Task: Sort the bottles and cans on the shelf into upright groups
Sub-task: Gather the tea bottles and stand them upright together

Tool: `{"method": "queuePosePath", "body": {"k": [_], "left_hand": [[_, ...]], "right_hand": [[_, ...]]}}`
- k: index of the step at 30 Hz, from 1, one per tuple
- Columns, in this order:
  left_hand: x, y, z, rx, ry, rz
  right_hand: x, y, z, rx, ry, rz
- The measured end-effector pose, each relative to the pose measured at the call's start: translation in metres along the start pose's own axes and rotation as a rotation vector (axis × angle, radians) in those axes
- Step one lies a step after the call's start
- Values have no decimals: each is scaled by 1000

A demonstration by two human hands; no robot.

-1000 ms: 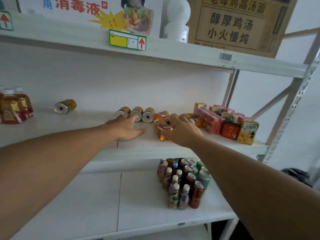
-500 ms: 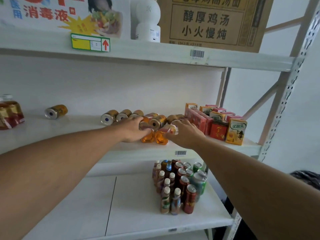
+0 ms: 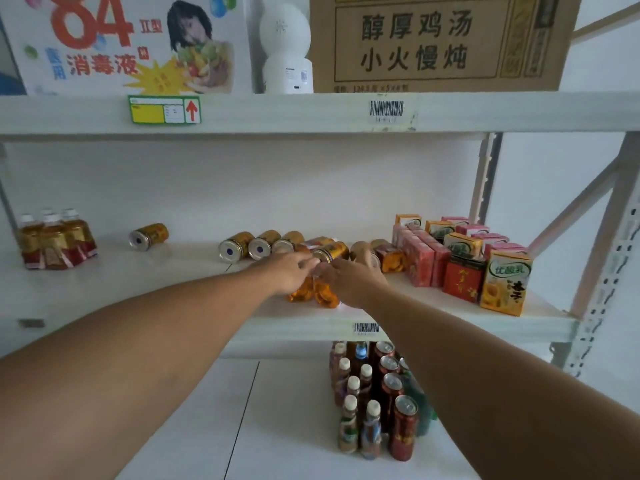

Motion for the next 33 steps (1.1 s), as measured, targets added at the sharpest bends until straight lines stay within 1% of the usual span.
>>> {"method": "queuePosePath", "body": {"k": [2, 5, 9, 11, 13, 15, 16, 19, 21, 23, 27, 30, 33], "left_hand": [[-7, 6, 3, -20, -11, -32], [-9, 9, 4, -36, 32, -32], [-1, 1, 3, -4, 72, 15], [5, -5, 5, 41, 71, 53], [9, -12, 4, 117, 21, 72], [8, -19, 5, 164, -75, 119], [8, -22, 5, 173, -99, 133], [14, -33, 4, 181, -69, 73], [17, -42, 0, 191, -52, -12], [23, -54, -7, 188, -19, -150], [50, -78, -32, 166, 174, -401], [71, -103, -57, 222, 281, -490], [85, -134, -87, 317, 360, -584]], "right_hand": [[1, 1, -1, -44, 17, 11], [11, -1, -4, -50, 17, -3], [16, 7, -5, -51, -33, -87], [17, 13, -7, -75, -14, -28], [18, 18, -10, -101, 3, -28], [21, 21, -13, -127, -38, -104], [23, 23, -14, -148, -34, -103], [29, 23, -13, -179, -7, 2], [30, 18, -13, -137, 0, 79], [31, 8, -12, -83, 34, 185], [31, -13, -7, -30, 166, 371], [23, -40, 0, 76, 158, 661], [10, -76, 4, 149, 150, 804]]}}
Point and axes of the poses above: each hand's wrist, its own z-axis towards the middle knuckle, its own x-axis out of the back of the hand, y = z × x, the point moved 5 cm from there along z, towards the middle knuckle, and after that the axes turned 7 degrees about -z, right-handed, at the moved point
